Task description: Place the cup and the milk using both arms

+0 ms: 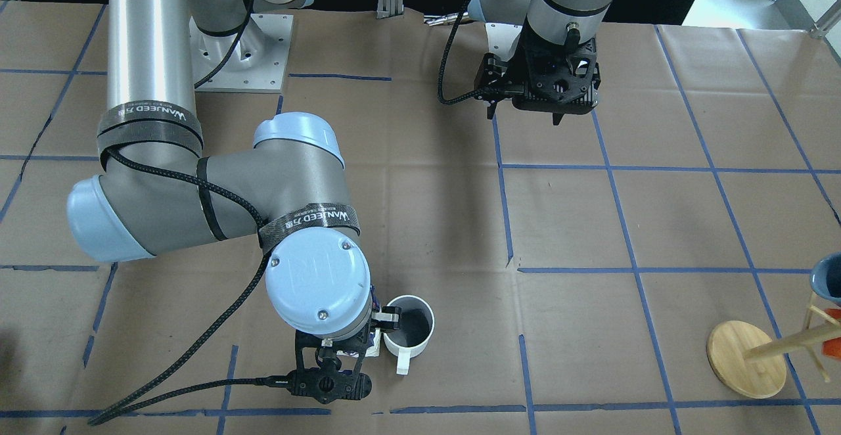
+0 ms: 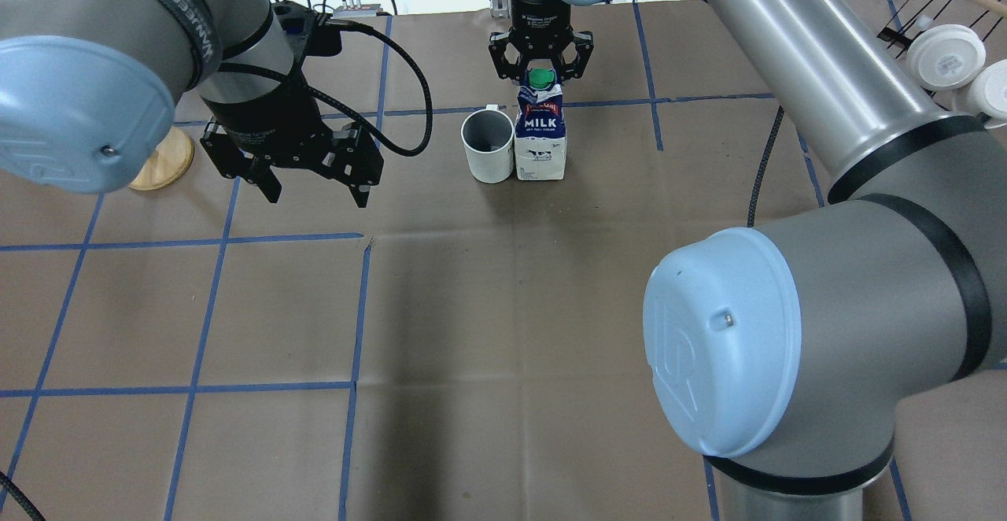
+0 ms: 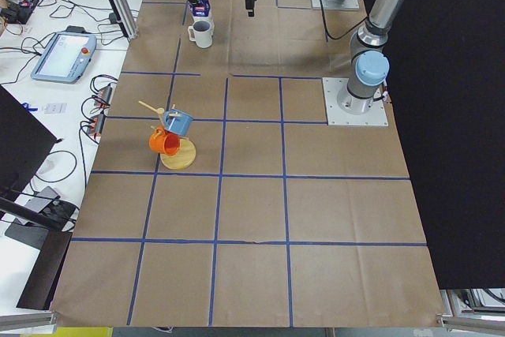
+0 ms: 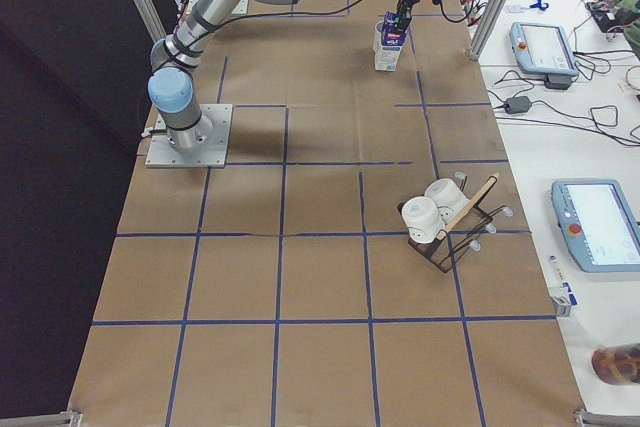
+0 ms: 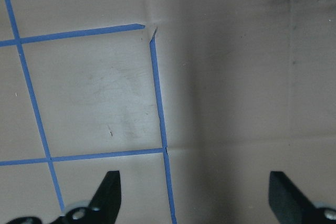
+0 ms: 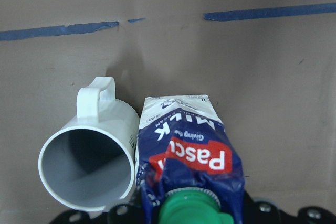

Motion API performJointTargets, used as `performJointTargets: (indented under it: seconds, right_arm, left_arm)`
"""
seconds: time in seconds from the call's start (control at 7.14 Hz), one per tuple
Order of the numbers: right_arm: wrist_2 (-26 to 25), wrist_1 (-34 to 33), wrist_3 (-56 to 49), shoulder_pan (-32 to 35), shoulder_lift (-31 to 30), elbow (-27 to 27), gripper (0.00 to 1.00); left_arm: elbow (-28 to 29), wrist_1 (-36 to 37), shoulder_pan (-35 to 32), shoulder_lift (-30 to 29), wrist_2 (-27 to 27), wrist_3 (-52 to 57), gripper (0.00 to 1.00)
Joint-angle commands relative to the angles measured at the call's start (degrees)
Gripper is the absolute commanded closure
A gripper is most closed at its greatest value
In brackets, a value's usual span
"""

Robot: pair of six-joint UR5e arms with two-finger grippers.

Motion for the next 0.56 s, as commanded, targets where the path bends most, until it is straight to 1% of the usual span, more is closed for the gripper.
performJointTargets:
  seconds: [0.0, 0.14, 0.28, 0.42]
  right_arm:
    - [0.0, -0.1, 1.6, -0.1, -0.9, -0.1, 0.0]
    - [-0.1, 0.2, 1.5, -0.6, -1.5, -0.2, 0.0]
    - [-0.6, 0.7, 1.5, -0.5, -3.8, -0.1, 0.0]
    - [-0.6, 2.4, 0.0, -0.7, -7.4, 1.2, 0.0]
  left_arm:
    - [0.0, 0.0, 0.0, 0.0, 0.0, 0.0, 0.0]
    - [0.0, 0.0, 0.0, 0.0, 0.1, 0.0, 0.0]
    - [0.0, 0.0, 0.0, 0.0, 0.1, 0.0, 0.0]
    - [0.0, 0.0, 0.0, 0.0, 0.1, 0.0, 0.0]
